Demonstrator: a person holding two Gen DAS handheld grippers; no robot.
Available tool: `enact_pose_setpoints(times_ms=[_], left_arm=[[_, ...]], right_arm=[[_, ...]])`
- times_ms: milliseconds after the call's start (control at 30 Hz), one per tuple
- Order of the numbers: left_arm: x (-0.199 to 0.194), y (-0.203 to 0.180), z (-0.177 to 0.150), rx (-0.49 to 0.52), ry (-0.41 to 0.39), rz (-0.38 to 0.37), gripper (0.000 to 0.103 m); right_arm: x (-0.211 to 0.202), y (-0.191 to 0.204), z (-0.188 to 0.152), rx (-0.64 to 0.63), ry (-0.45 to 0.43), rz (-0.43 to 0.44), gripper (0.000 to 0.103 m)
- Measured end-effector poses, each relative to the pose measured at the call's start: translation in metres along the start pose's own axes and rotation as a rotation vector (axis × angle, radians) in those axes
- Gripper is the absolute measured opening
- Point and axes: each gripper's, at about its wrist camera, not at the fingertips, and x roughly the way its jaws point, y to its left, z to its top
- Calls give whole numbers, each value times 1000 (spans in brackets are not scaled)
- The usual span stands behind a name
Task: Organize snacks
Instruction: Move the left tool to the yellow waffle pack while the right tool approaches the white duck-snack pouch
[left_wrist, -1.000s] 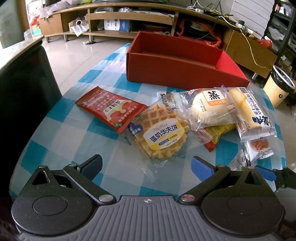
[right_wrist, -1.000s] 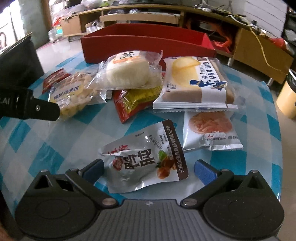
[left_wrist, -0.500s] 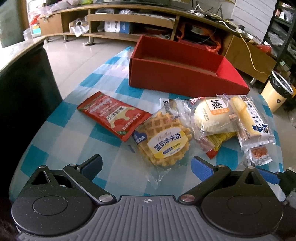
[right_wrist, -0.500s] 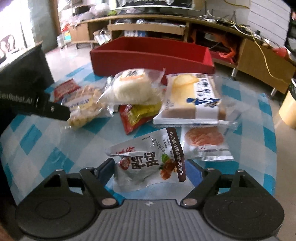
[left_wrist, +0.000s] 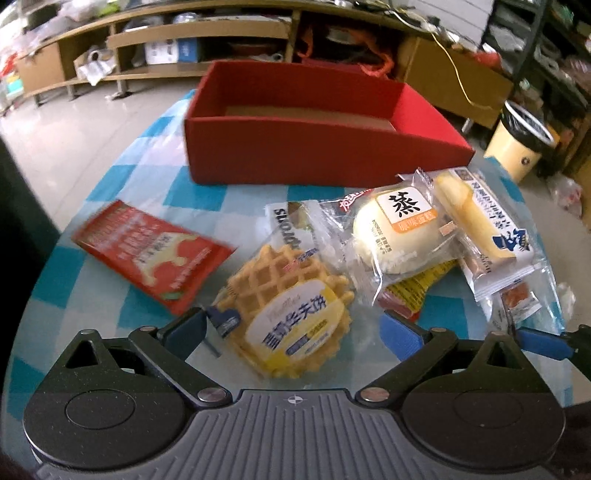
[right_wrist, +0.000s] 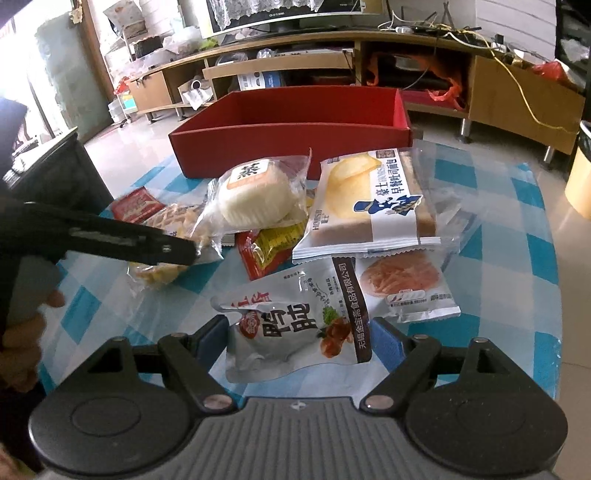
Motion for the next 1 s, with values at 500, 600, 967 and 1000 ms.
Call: enact_pose_setpoints(times_ms=[500, 600, 967, 1000], left_arm=[[-26, -9, -41, 65, 98, -67, 76], [-35, -17, -36, 129, 29, -16, 91], [-4, -43, -14, 627, 55, -29, 101], [0, -43, -14, 630, 69, -41, 101]], right_arm=[[-2, 0, -1, -2, 5, 21, 82], [-5, -1, -1, 4, 2, 28, 82], [-5, -10, 0, 33, 8, 31, 82], [-3, -11, 0, 35, 15, 31, 82]])
